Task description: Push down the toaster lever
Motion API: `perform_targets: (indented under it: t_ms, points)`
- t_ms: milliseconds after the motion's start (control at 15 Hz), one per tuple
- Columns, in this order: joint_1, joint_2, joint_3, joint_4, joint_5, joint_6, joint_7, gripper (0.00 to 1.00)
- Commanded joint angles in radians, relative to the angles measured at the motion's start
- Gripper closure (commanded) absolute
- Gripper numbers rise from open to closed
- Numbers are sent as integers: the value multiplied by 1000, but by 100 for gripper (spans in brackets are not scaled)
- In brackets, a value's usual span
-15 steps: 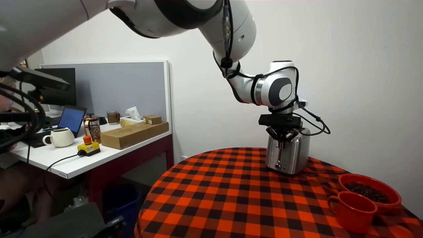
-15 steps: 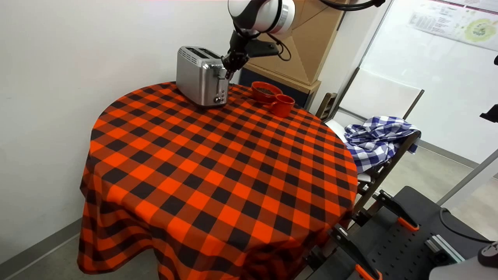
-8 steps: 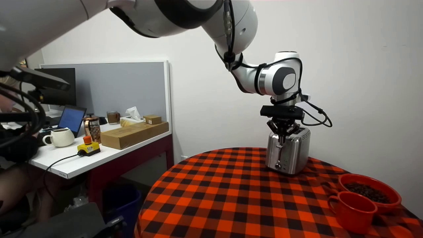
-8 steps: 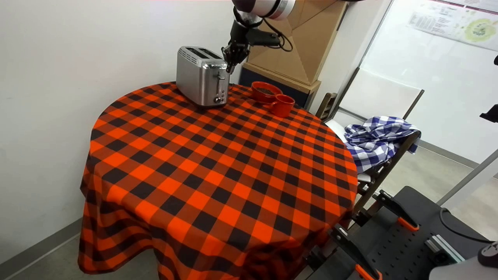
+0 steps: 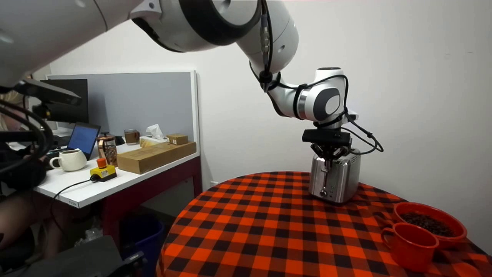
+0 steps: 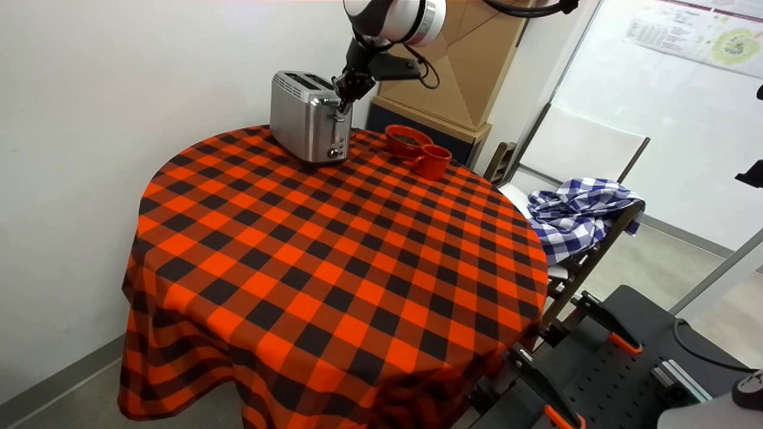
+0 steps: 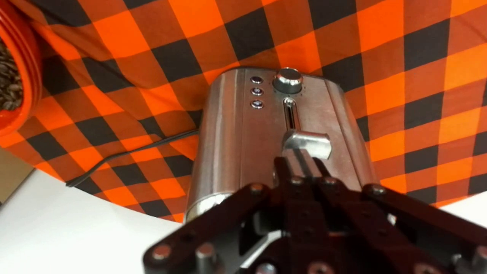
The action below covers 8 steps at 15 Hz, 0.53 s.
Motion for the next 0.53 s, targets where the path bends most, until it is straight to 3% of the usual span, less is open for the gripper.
perform_targets:
  t_ms: [0,467]
  points:
    - [-3,42,15,36,1,66,-11,100]
    - [-12,83,26,21,0,97,-26,100]
